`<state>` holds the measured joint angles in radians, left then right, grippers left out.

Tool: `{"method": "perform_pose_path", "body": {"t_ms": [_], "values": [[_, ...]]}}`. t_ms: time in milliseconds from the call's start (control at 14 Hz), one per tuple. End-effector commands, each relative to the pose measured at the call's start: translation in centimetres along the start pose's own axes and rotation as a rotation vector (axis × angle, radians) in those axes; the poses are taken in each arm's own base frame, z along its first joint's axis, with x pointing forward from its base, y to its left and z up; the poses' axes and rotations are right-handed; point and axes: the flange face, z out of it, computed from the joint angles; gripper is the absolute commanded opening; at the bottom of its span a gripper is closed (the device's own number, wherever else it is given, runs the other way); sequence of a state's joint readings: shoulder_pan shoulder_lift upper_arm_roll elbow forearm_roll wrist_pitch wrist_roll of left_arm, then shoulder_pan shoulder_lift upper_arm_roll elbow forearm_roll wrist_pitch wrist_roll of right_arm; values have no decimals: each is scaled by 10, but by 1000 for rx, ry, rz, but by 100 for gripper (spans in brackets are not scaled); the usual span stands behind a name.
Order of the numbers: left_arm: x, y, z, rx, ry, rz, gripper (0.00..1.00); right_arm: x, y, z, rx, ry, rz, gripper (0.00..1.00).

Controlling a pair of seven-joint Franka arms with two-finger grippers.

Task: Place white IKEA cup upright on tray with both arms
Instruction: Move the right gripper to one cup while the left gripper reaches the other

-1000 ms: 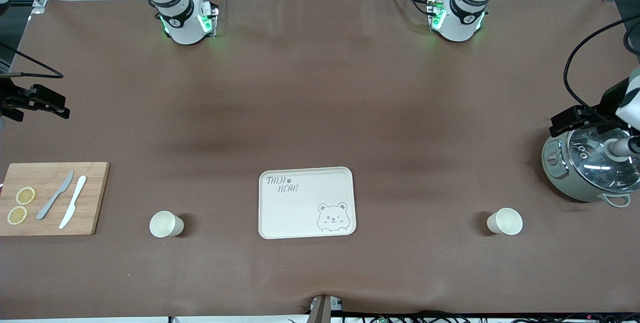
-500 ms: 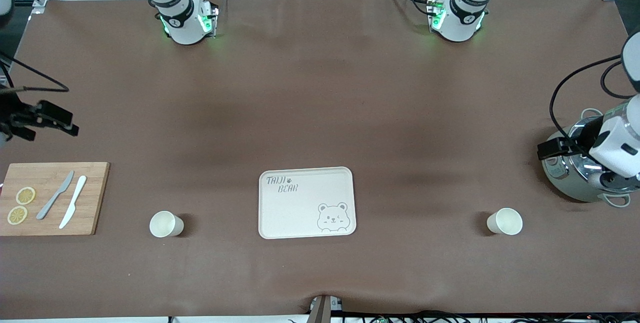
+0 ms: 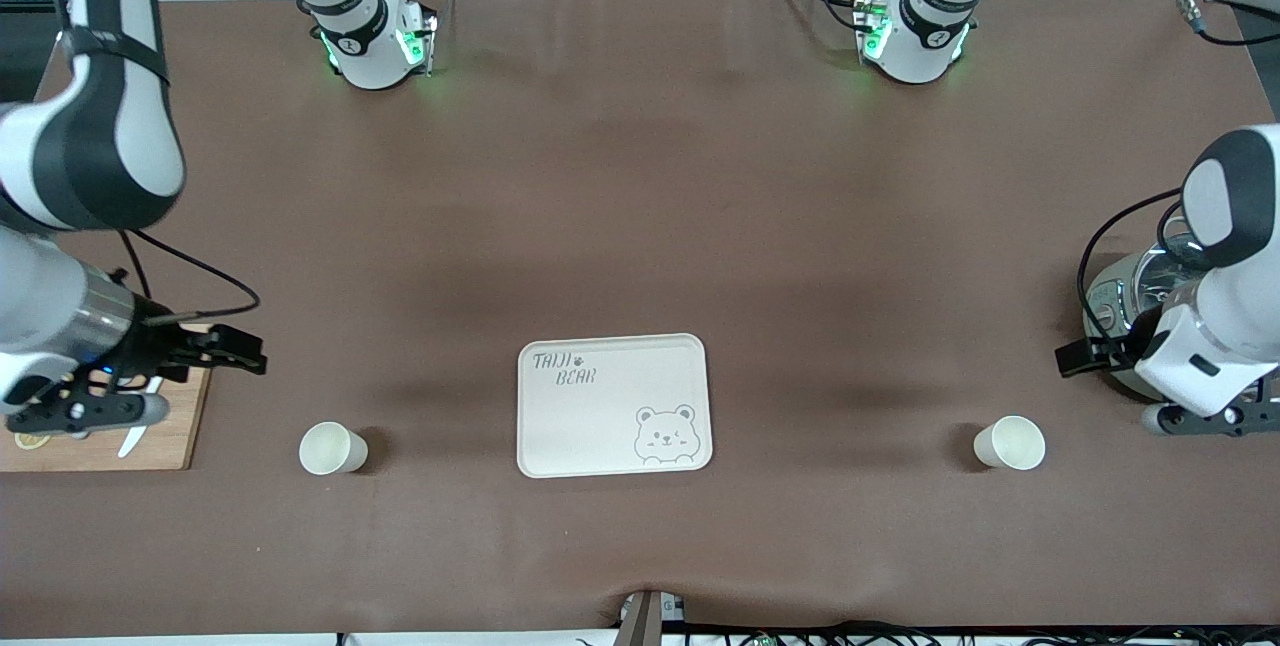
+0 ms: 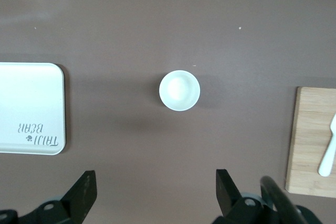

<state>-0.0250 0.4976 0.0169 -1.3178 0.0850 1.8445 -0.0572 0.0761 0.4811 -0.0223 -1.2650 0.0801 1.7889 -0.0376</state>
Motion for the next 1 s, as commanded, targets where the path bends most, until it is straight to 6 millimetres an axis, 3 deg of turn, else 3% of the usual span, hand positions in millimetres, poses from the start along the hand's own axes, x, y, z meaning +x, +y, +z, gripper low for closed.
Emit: {"method": "perform_pose_path", "body": {"t_ms": [0,286,429,571,929], "values": [[15,-15,26,17,37,22,100,13,4,13,9,19,2,100],[27,-34,67,16,58,41,100,31,11,81,0,15,-16,100],[33,-46,82,16,89,30,100,40,24,107,-4,45,-10,100],[37,-46,102,15,101,33,100,42,28,135,-8,33,-34,100],[43,-37,145,-27,119,25,100,49,52,185,-12,56,-7,100]]}}
